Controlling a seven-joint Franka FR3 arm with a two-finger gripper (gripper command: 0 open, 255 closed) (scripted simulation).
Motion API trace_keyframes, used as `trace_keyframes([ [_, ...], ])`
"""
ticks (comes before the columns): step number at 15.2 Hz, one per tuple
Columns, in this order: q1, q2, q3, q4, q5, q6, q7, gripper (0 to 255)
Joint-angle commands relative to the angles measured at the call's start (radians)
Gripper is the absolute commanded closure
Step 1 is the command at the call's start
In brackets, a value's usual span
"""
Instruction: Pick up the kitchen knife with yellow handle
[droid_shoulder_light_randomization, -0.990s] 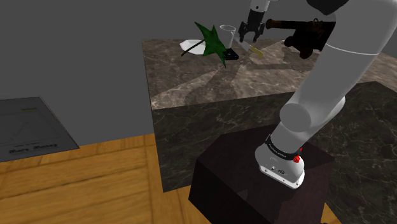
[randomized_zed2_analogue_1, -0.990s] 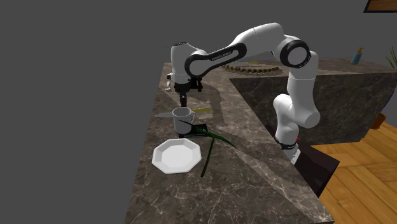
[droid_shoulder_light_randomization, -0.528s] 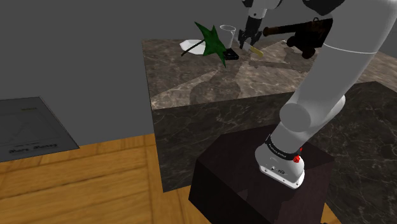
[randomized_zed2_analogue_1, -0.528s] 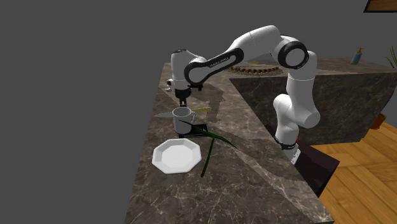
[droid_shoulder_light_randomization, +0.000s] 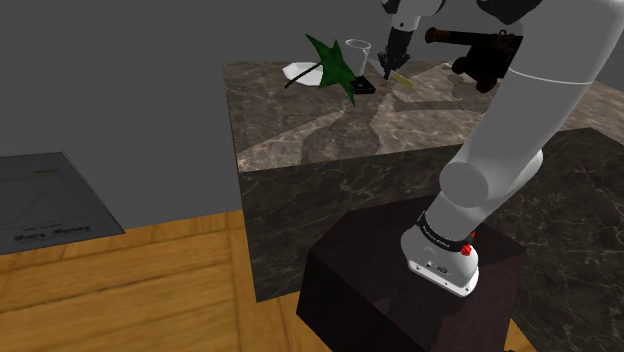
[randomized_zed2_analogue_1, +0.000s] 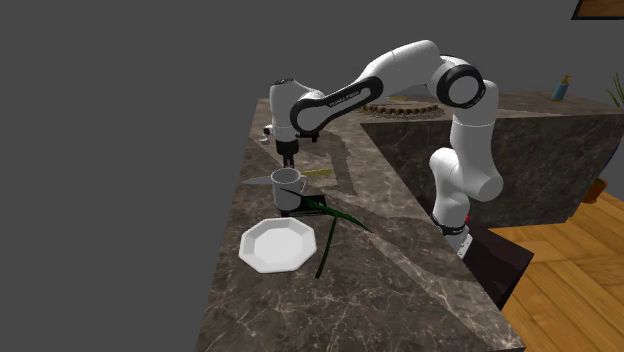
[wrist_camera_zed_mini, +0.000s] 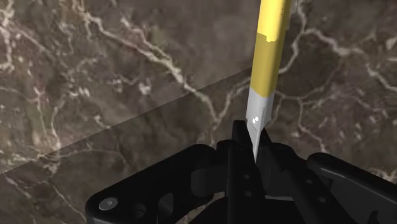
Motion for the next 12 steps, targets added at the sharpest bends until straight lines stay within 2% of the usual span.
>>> trace_keyframes([
  [1,0.000,0.001,0.000,0.009,0.000,-0.008,0.000,255],
  [12,0.001,-0.028,-0.003,0.124,-0.015,-0.149,0.011,255],
])
